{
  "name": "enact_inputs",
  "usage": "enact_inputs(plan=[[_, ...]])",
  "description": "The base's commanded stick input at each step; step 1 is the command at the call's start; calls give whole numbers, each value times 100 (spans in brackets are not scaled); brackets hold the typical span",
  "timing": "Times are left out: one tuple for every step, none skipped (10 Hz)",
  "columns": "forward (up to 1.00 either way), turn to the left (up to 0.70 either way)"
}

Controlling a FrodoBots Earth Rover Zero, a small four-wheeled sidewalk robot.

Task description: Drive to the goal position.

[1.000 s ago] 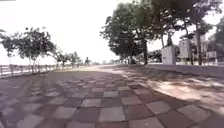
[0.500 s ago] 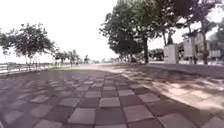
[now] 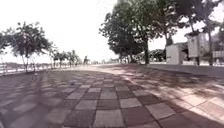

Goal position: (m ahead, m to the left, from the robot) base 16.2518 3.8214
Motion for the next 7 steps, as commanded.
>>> enact_inputs(plan=[[85,0],[85,0],[85,0],[85,0],[85,0],[85,0],[85,0]])
